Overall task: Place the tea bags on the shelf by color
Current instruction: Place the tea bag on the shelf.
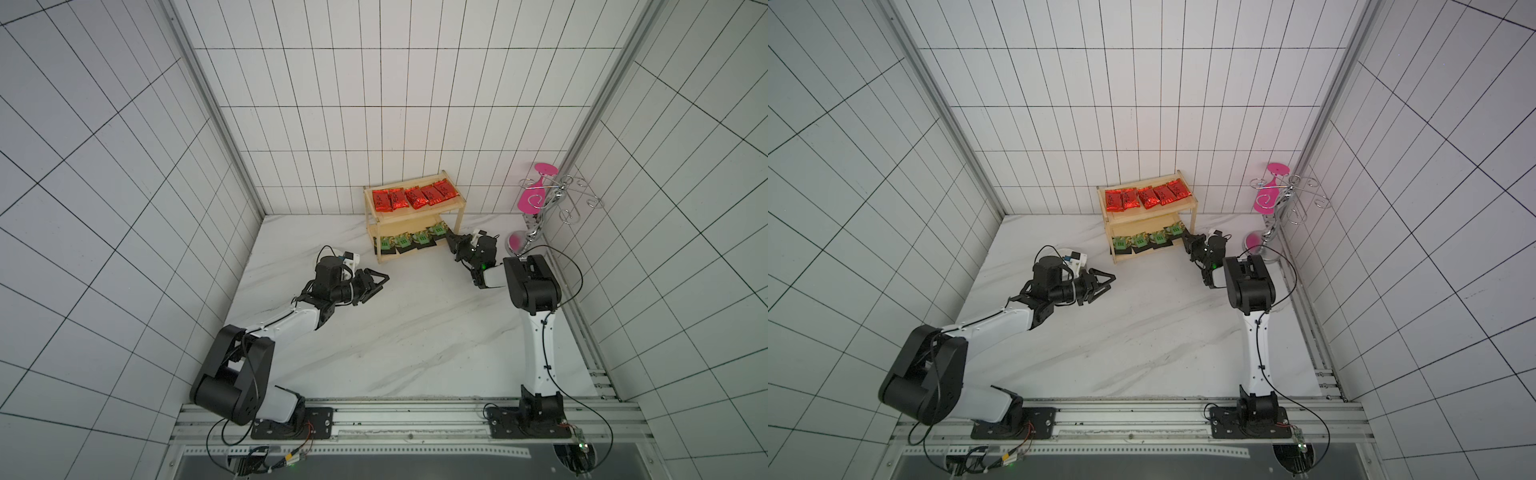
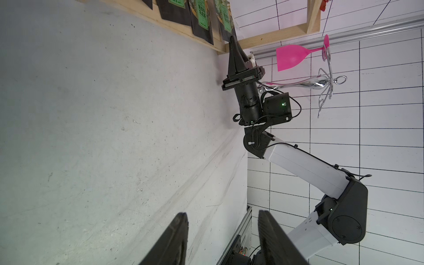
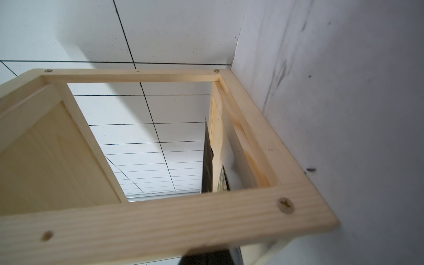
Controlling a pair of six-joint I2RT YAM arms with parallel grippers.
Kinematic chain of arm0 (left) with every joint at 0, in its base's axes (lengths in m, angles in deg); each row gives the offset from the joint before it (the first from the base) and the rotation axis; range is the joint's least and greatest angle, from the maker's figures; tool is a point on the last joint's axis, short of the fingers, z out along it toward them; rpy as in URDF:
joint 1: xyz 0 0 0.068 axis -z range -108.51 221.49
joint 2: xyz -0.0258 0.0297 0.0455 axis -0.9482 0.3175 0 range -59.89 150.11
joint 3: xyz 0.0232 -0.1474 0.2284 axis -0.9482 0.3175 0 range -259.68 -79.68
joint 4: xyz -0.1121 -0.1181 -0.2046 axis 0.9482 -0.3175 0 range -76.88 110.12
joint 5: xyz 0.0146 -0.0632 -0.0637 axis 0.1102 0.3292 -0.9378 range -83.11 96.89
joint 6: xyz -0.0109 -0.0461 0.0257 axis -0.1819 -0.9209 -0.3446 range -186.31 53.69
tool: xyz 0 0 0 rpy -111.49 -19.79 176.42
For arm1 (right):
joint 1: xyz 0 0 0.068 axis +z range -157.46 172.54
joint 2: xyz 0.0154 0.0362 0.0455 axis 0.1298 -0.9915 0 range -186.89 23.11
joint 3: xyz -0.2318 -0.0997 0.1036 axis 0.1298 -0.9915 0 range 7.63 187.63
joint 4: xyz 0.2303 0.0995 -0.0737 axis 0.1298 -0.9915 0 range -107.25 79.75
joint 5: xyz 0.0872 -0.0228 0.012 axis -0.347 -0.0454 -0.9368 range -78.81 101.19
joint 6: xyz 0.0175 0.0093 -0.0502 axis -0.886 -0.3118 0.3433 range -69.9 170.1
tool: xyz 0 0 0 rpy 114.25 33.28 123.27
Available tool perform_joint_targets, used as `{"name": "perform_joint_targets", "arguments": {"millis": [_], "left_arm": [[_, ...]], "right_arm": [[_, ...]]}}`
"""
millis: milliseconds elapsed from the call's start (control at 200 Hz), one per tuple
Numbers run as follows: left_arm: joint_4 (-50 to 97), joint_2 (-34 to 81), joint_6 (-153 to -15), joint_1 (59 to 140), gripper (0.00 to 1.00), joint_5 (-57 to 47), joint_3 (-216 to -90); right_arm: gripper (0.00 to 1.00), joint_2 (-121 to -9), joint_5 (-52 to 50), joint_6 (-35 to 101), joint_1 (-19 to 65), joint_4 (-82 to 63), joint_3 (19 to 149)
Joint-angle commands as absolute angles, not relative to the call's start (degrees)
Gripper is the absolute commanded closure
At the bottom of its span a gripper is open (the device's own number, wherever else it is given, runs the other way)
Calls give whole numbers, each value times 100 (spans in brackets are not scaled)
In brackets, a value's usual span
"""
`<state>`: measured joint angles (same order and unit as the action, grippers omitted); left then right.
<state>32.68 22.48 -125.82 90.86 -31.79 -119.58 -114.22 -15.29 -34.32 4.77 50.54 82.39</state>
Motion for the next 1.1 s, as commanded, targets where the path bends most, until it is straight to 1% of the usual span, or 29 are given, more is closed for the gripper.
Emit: {"name": "perform_joint_targets", "arguments": {"millis": [0,365,745,869,984,1039,1094], "left_arm": [[3322,2203,-12485,9056,48,-3203,-11901],[3322,2185,-12493,9030,47,-3207,-11889],[3338,2159,-12502,9021,47,-3208,-11882],[3339,2133,-12511,9012,47,-3210,-11880],[3342,2100,-12528,8994,48,-3206,-11880],[3348,2084,-12529,8994,48,-3213,-11881],[3348,2067,-12537,8986,47,-3213,-11887]], "right_arm": [[96,-11586,-1411,-3436,431,4956,8474],[91,-11642,-1503,-3461,423,4671,8617],[66,-11361,-1584,-3382,397,4242,8617],[60,-11134,-1607,-3283,396,3677,8635],[56,-10870,-1572,-3099,392,2811,8698],[57,-10743,-1529,-3001,388,2398,8736],[57,-10660,-1493,-2919,379,2071,8774]]}}
